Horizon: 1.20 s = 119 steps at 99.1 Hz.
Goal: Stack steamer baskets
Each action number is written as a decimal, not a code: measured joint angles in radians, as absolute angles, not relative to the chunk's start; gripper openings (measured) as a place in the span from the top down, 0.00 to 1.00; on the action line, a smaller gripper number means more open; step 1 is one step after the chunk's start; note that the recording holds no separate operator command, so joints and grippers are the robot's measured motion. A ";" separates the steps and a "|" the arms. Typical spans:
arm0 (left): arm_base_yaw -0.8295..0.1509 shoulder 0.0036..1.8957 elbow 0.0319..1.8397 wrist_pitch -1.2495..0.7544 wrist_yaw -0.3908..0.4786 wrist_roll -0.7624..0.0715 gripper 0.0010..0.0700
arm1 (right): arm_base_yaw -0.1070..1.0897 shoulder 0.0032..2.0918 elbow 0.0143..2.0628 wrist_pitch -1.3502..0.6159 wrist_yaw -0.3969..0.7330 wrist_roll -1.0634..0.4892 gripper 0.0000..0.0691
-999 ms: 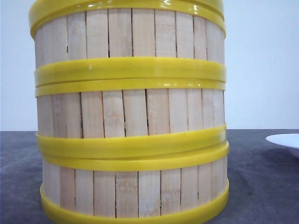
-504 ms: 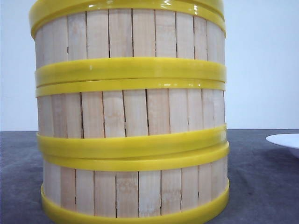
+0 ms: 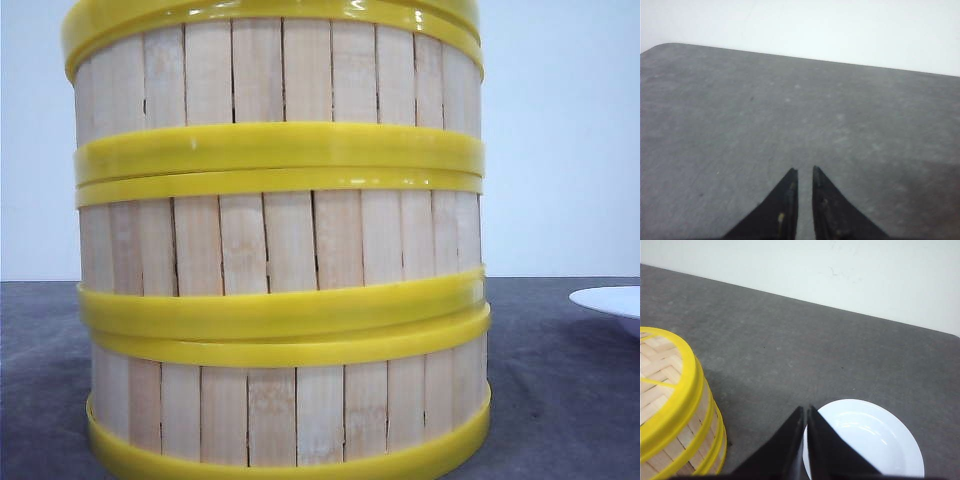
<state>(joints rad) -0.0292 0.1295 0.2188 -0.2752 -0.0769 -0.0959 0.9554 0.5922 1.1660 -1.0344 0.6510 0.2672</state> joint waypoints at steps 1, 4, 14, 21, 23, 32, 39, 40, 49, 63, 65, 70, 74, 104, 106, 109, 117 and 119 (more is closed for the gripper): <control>-0.027 0.124 0.211 -0.271 -0.077 -0.095 0.98 | 0.955 0.592 1.166 -1.034 0.651 0.267 0.99; -0.022 0.109 0.189 -0.264 -0.077 -0.090 0.98 | 0.955 0.592 1.166 -1.034 0.651 0.267 0.99; -0.013 0.056 0.131 -0.261 -0.077 -0.078 0.98 | 0.955 0.592 1.166 -1.034 0.651 0.267 0.99; -0.011 0.023 0.102 -0.260 -0.077 -0.073 0.98 | 0.955 0.592 1.166 -1.034 0.651 0.267 0.99; -0.011 0.014 0.096 -0.259 -0.077 -0.072 0.98 | 0.955 0.592 1.166 -1.034 0.651 0.267 0.99; -0.011 0.004 0.073 -0.246 -0.077 -0.070 0.98 | 0.955 0.592 1.166 -1.034 0.651 0.267 0.99; -0.010 0.004 0.061 -0.244 -0.077 -0.070 0.98 | 0.955 0.592 1.166 -1.034 0.651 0.267 0.99; -0.010 0.004 0.060 -0.243 -0.077 -0.070 0.98 | 0.955 0.592 1.166 -1.034 0.651 0.267 0.99; -0.010 0.005 0.056 -0.241 -0.077 -0.070 0.98 | 0.955 0.592 1.166 -1.034 0.651 0.267 0.99; -0.010 0.005 0.052 -0.233 -0.077 -0.070 0.98 | 0.955 0.592 1.166 -1.034 0.651 0.267 0.99; -0.010 0.005 0.051 -0.230 -0.077 -0.070 0.98 | 0.955 0.592 1.166 -1.034 0.651 0.267 0.99; -0.010 0.005 0.049 -0.223 -0.077 -0.070 0.98 | 0.955 0.592 1.166 -1.034 0.651 0.267 0.99; -0.010 0.005 0.046 -0.214 -0.077 -0.070 0.98 | 0.955 0.592 1.166 -1.034 0.651 0.267 0.99; -0.010 0.005 0.039 -0.197 -0.076 -0.070 0.98 | 0.955 0.592 1.166 -1.034 0.651 0.267 0.99; -0.010 0.005 0.039 -0.197 -0.076 -0.070 0.98 | 0.955 0.592 1.166 -1.034 0.651 0.267 0.99; -0.010 0.005 0.039 -0.197 -0.076 -0.070 0.98 | 0.955 0.592 1.166 -1.034 0.651 0.267 0.99; -0.010 0.005 0.039 -0.197 -0.076 -0.070 0.98 | 0.955 0.592 1.166 -1.034 0.651 0.267 0.99; -0.010 0.005 0.039 -0.197 -0.076 -0.070 0.98 | 0.955 0.592 1.166 -1.034 0.651 0.267 0.99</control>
